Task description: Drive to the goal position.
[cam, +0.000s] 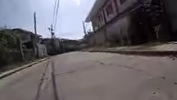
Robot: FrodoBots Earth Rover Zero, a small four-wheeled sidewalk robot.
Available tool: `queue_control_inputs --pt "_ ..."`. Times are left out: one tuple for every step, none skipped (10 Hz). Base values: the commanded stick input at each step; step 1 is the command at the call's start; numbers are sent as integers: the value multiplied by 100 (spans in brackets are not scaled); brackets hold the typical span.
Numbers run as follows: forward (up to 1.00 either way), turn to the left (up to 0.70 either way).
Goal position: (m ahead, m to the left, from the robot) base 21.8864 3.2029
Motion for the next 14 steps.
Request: queue_control_inputs --pt "100 -33" --pt "100 -31" --pt "100 -7" --pt "100 7" --pt "100 7" --pt "100 7" --pt "100 7" --pt "100 7" --pt "100 7" --pt "100 7" --pt "100 7" --pt "100 7" --pt "100 7" --pt "100 7"
